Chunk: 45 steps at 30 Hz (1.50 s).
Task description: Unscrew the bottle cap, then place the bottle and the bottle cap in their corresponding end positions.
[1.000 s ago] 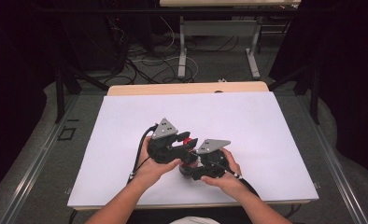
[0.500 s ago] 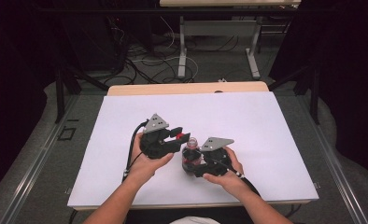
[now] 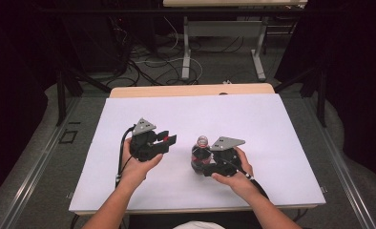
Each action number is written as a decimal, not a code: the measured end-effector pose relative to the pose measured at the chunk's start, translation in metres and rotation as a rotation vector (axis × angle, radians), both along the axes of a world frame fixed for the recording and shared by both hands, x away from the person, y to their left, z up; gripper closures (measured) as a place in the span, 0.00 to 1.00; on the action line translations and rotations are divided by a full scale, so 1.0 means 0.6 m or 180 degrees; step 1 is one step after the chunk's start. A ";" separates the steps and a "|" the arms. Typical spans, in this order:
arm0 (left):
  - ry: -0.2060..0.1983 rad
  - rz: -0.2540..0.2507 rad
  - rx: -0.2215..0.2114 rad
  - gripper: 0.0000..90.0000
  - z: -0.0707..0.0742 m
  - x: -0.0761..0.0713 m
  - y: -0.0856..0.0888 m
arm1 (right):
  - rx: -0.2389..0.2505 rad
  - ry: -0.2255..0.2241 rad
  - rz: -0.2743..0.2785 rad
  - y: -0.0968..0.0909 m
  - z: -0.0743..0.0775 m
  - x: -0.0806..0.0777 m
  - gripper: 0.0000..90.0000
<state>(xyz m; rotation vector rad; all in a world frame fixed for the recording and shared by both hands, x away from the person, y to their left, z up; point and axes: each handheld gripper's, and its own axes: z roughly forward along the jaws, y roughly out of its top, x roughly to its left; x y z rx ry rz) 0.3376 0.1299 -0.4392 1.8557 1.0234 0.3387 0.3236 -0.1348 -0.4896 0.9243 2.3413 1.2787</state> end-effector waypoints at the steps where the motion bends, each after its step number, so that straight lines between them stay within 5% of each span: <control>1: 0.0001 0.0006 0.0000 0.69 -0.003 0.001 0.004 | -0.0009 0.0003 -0.0011 -0.001 0.000 0.001 0.34; 20: 0.0122 0.0241 -0.0007 0.69 -0.040 0.014 0.052 | -0.0024 -0.0023 -0.0286 -0.022 0.001 0.033 0.34; 31: 0.0111 0.0278 -0.0070 0.69 -0.042 0.017 0.062 | 0.0101 -0.0020 -0.0554 -0.023 0.017 0.101 0.34; 45: 0.0135 0.0289 -0.0070 0.69 -0.048 0.021 0.066 | -0.0042 -0.0110 -0.0765 0.020 0.009 0.183 0.33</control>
